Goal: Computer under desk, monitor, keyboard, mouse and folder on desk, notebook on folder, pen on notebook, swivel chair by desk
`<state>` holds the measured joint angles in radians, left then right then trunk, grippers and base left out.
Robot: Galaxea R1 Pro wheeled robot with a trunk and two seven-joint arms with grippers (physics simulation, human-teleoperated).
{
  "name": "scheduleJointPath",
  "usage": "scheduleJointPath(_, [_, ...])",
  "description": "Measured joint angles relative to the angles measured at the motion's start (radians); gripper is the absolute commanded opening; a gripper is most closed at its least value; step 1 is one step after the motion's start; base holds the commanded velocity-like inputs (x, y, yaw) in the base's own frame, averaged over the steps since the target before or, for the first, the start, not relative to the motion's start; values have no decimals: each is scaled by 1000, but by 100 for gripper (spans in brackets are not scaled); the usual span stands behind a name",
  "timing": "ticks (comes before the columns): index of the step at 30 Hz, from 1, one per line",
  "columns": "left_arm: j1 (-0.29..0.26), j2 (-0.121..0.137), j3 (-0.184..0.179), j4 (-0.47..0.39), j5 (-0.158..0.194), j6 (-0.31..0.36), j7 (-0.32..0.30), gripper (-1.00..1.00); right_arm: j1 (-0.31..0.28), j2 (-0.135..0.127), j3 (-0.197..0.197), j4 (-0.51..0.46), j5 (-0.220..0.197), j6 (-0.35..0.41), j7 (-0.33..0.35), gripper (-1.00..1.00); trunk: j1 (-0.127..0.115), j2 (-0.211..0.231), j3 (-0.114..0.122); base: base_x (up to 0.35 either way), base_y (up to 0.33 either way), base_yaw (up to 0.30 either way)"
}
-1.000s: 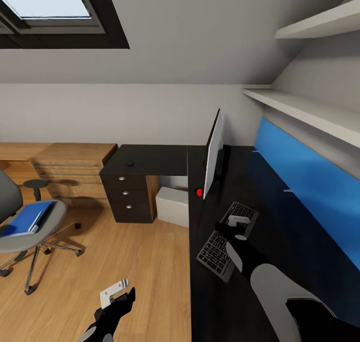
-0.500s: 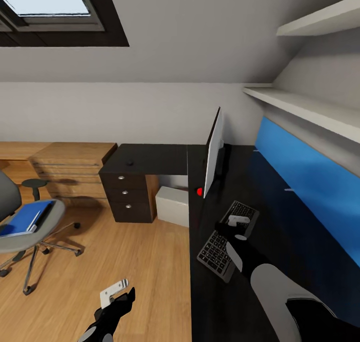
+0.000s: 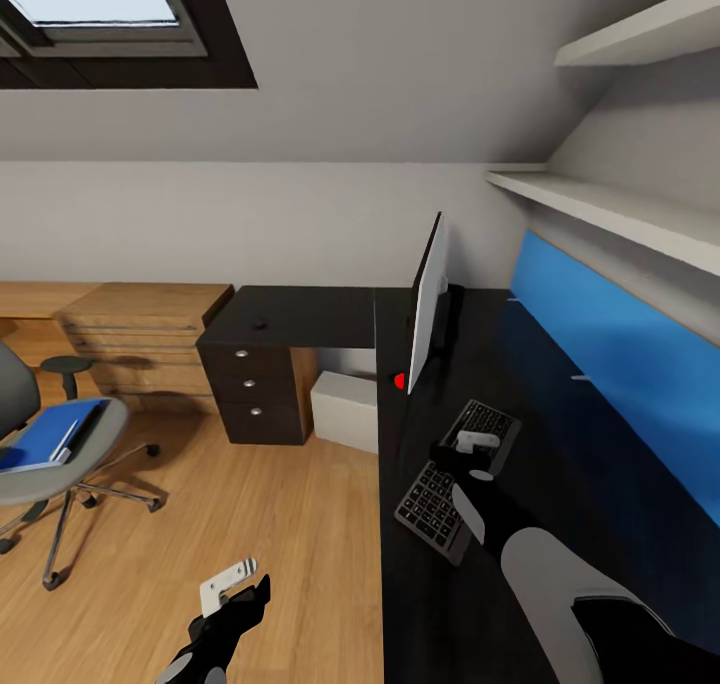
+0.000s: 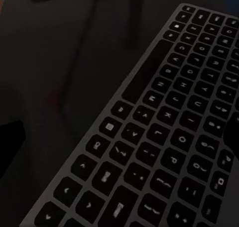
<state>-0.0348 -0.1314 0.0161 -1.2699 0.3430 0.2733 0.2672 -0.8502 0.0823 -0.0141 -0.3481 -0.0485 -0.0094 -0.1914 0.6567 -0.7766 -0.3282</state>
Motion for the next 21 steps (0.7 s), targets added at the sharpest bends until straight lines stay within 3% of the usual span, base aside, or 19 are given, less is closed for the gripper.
scheduleJointPath(21, [0, 0, 0, 0, 0, 0, 0, 100, -1, 3, 4, 0, 1, 1, 0, 100, 81, -147, -66, 0, 0, 0])
